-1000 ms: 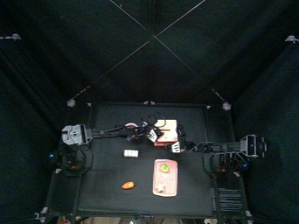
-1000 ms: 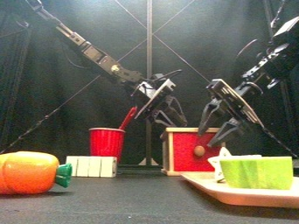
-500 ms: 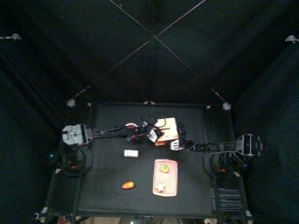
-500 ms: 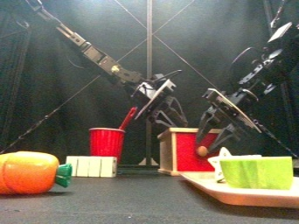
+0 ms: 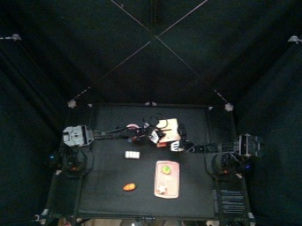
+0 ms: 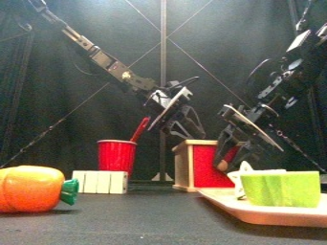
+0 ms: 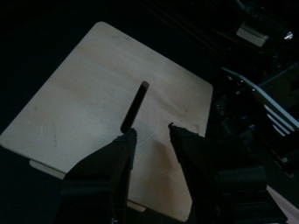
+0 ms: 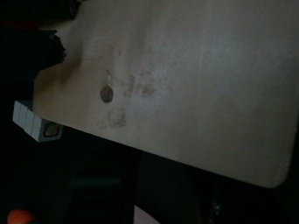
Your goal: Grab drawer handle
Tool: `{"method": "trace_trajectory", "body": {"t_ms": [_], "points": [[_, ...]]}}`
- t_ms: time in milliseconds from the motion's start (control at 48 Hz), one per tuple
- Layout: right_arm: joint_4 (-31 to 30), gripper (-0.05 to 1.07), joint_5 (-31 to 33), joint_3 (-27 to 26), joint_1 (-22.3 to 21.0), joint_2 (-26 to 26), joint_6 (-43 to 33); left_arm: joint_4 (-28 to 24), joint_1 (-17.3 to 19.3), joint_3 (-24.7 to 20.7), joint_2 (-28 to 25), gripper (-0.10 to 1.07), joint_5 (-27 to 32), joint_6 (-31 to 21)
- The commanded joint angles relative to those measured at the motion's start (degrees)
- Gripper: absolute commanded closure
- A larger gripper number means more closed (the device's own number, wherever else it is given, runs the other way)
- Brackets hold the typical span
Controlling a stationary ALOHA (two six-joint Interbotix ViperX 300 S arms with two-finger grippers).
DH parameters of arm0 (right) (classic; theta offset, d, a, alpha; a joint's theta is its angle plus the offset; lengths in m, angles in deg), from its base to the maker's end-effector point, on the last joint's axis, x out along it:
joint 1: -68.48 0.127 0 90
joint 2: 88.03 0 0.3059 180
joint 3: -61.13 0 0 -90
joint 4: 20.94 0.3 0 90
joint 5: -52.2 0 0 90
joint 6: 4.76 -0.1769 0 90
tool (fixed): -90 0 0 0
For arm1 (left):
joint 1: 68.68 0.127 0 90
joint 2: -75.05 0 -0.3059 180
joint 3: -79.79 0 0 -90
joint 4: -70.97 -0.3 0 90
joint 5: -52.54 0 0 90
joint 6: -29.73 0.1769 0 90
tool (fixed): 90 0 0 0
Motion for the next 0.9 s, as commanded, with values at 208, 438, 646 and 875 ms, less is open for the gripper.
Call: {"method": "trace_trajectory", "body": {"t_ms": [208, 438, 646, 875], "points": [[0.62, 0.47, -1.41, -0.97, 1.23, 0.62, 0.26, 0.09, 0.09, -1.14, 0.53, 0.21, -0.09, 0.09], [0.09, 0.49, -1.85, -1.67, 2.46, 0.18, 0.35, 0.18, 0.18, -1.05, 0.09, 0.21, -0.09, 0.09], [-0.26, 0.49, -1.85, -1.41, 2.37, 0.18, 0.26, 0.18, 0.18, -1.23, 0.09, 0.21, -0.09, 0.0], [-0.35, 0.49, -1.85, -1.67, 2.99, 0.18, 0.35, 0.35, 0.26, -1.14, 0.09, 0.21, 1.93, -0.09]]}}
